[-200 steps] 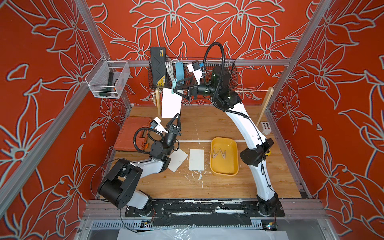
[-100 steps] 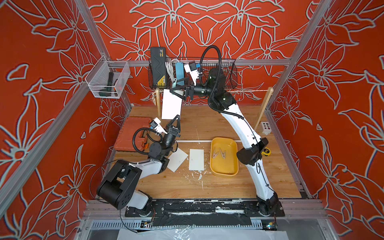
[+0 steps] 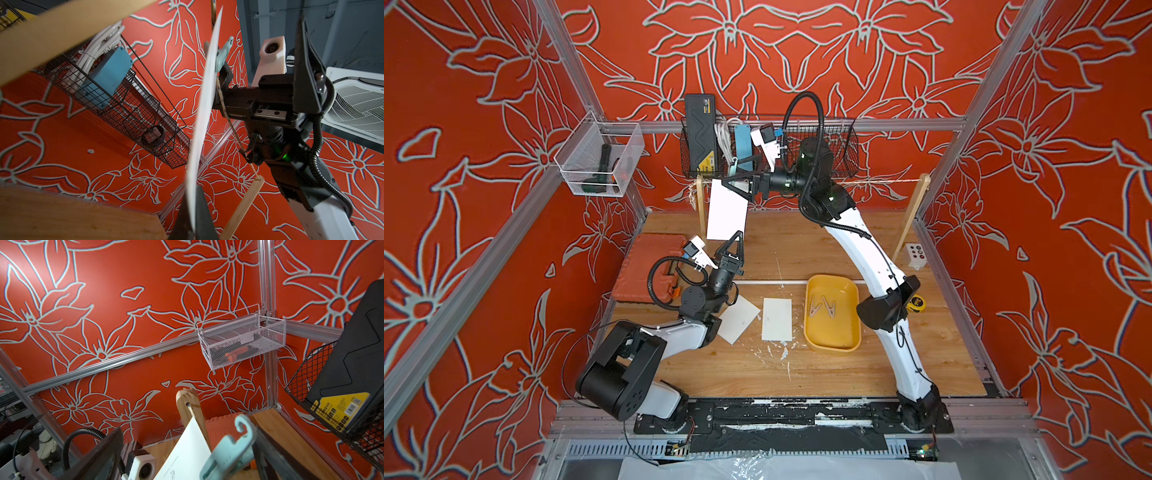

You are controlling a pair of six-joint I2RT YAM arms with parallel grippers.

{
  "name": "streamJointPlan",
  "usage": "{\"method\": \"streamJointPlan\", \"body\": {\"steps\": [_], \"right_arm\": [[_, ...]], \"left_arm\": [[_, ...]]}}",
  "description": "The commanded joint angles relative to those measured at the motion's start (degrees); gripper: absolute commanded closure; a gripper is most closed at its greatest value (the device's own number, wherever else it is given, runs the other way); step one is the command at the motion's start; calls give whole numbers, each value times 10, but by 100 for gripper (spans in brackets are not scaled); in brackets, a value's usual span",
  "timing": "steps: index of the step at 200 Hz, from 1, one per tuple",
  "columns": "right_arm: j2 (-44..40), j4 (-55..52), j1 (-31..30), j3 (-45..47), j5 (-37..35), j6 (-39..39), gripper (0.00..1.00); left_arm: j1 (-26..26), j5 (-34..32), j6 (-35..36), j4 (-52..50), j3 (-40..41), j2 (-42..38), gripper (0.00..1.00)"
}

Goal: Remove the postcards from the strings
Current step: Remove the clamp from the clothesline.

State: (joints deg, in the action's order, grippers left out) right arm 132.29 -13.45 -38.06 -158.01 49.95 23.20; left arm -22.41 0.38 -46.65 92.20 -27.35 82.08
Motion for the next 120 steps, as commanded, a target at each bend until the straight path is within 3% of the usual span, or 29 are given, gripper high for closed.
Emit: {"method": "streamJointPlan", "body": {"steps": [1, 43, 120], "right_arm": [[-46, -12, -4, 19, -19, -31, 3], [-59, -25, -3, 33, -34, -40, 3], [-2, -13, -3, -11, -29, 10, 8]], "left_arm": [[6, 9, 5, 46, 1, -14, 100], [8, 11, 2, 47, 1, -13, 100], [13, 30, 20, 52, -7, 5, 100]]}}
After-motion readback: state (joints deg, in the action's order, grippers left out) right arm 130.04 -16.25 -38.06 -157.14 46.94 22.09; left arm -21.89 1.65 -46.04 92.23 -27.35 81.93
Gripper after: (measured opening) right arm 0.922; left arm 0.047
